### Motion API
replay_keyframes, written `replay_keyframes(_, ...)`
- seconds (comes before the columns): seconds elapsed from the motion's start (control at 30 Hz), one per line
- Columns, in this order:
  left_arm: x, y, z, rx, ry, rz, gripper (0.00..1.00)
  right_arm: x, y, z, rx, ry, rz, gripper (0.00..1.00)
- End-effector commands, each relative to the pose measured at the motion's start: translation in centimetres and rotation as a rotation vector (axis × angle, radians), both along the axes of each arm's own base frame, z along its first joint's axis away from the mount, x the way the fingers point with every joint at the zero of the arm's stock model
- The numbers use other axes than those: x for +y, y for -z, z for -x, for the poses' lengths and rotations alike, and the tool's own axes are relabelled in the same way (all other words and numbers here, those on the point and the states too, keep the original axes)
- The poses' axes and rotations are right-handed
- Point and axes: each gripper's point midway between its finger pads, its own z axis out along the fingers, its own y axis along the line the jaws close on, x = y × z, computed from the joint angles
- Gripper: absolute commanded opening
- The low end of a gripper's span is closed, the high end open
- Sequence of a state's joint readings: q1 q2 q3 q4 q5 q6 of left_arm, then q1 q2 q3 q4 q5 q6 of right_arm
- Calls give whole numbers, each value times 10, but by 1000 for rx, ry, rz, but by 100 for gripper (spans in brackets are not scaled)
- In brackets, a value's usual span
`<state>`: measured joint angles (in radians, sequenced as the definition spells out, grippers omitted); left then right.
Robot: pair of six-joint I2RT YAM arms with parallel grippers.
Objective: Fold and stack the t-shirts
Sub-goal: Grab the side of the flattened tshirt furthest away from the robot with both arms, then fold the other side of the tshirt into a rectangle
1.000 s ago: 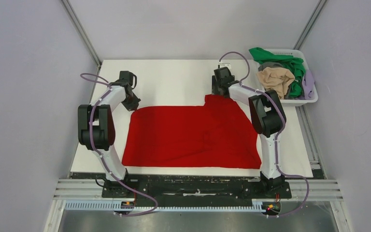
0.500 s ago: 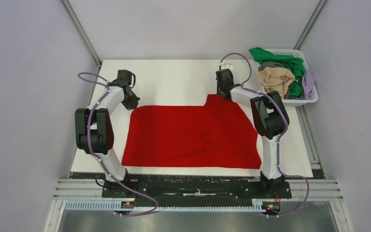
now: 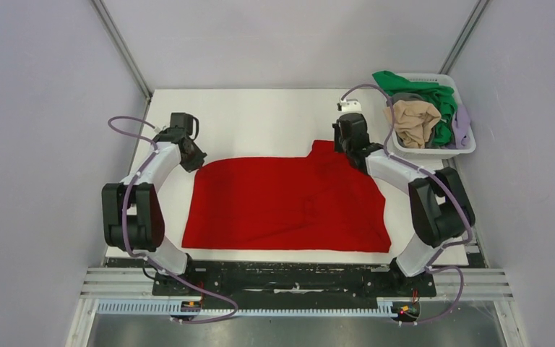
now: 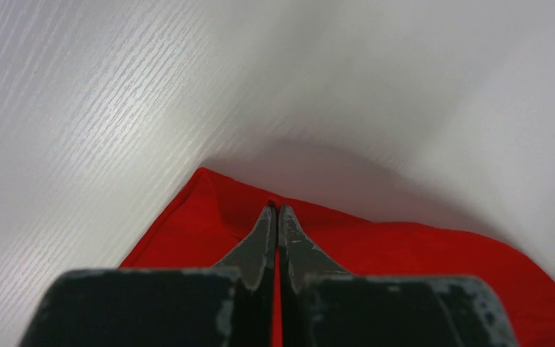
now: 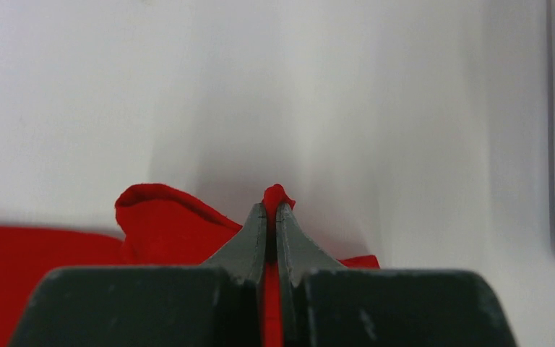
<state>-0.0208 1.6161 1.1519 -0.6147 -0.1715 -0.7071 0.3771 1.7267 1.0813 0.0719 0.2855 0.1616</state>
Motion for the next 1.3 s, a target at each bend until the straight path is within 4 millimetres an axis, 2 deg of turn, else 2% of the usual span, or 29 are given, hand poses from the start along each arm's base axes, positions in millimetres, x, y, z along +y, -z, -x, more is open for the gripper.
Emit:
replay_keyframes(0.0,2,-17,8,-74,12,-18,2,2,-21,29,-57,-56,-4,0)
replay_keyframes(0.13,6,-17,23,-89,-9,-28,2,-3,-31,59,-71,-73,-2,0)
replay_keyframes(0.4,8,-14,44,-100,-25,-33,2,-12,-29,117,-39,-103,39,0)
replay_keyframes(0.7,12,-7,70,-115,-68,-39,2,-17,-26,159,-10,-143,47,0)
replay_keyframes(0.9,18,3,86,-110,-102,-60,2,-11,-7,187,60,-195,22,0)
replay_keyframes(1.07,24,6,90,-105,-122,-83,2,-9,17,208,121,-216,2,0)
replay_keyframes(1.2,22,6,92,-108,-120,-74,2,-10,25,219,142,-228,-3,0)
replay_keyframes(1.27,22,10,95,-103,-119,-76,2,-8,29,224,162,-248,-9,3)
